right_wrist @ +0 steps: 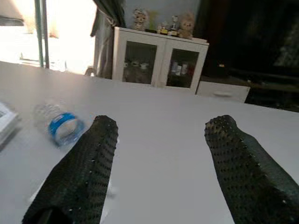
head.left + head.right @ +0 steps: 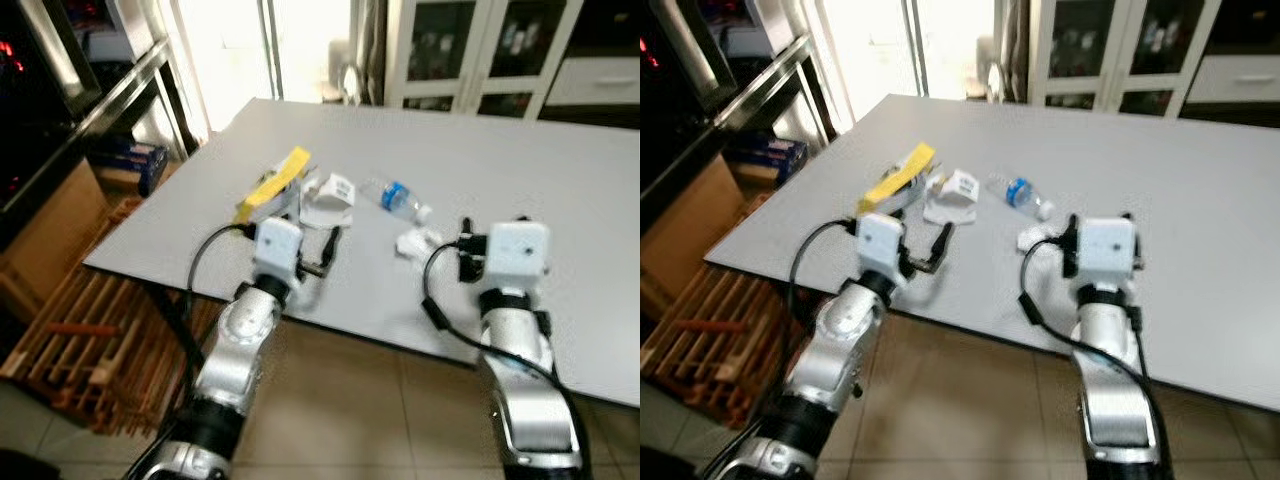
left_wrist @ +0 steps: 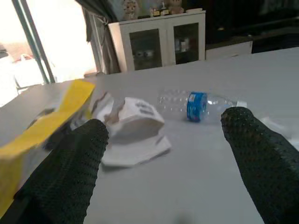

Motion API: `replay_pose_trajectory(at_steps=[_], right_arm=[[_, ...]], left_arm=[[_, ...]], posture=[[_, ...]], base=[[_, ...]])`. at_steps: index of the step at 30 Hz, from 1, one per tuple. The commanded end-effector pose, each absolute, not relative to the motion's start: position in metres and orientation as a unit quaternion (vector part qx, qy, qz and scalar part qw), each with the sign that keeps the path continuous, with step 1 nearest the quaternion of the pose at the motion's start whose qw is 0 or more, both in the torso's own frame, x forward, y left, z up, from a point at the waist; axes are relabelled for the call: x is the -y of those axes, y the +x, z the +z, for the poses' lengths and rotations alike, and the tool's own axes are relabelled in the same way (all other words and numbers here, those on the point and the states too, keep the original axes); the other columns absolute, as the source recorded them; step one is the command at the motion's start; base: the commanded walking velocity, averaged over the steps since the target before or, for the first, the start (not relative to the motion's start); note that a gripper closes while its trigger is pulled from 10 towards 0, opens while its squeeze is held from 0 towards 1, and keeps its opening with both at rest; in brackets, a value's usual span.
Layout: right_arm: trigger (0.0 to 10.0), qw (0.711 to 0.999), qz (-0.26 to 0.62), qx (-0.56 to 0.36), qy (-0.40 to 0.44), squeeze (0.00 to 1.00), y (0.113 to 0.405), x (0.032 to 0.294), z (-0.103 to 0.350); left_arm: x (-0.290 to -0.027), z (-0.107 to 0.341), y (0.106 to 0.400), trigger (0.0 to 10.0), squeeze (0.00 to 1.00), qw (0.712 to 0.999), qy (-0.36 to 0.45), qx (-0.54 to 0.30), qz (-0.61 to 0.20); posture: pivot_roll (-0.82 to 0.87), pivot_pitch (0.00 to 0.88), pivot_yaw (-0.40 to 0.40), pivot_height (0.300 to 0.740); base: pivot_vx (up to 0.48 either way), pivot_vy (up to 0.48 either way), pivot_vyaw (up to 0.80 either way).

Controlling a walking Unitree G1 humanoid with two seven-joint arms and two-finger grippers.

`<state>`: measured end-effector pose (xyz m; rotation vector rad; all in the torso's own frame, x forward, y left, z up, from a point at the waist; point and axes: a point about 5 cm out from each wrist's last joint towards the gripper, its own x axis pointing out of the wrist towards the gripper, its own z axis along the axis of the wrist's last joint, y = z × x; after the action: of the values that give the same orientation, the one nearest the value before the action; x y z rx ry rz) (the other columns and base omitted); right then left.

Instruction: Picking trash to rubbish bin

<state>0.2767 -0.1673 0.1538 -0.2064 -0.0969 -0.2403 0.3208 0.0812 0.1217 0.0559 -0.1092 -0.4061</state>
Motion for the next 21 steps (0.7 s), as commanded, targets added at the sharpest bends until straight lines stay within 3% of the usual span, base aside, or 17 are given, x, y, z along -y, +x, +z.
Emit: replay_pose_trajectory(at_steps=[1, 5, 18, 21], right_arm=[[10.0, 0.988, -0.108, 0.053, -0.093, 0.00, 0.2783, 0.1585, 0.1573], [10.0, 0.989, -0.108, 0.051, -0.091, 0.00, 0.2789, 0.1582, 0.1567], [10.0, 0.989, -0.109, 0.044, -0.085, 0.00, 0.2791, 0.1562, 0.1536], [10.0, 0.990, -0.110, 0.041, -0.084, 0.00, 0.2789, 0.1559, 0.1526]], left_arm=[[-0.0939, 0.1242, 0.3241, 10.0, 0.00, 0.980, 0.041, 0.057, -0.184], [-0.0943, 0.1241, 0.3246, 10.0, 0.00, 0.981, 0.043, 0.057, -0.183], [-0.0945, 0.1229, 0.3235, 10.0, 0.00, 0.981, 0.042, 0.053, -0.184], [-0.0944, 0.1223, 0.3233, 10.0, 0.00, 0.981, 0.043, 0.051, -0.184]], posture=[[-0.09, 0.024, 0.037, 0.740], [-0.08, 0.022, 0.037, 0.740], [-0.08, 0.030, 0.042, 0.740], [-0.08, 0.031, 0.043, 0.740]], base=[[0.000, 0.000, -0.69], [0.000, 0.000, -0.80], [0.000, 0.000, 0.00], [0.000, 0.000, -0.53]])
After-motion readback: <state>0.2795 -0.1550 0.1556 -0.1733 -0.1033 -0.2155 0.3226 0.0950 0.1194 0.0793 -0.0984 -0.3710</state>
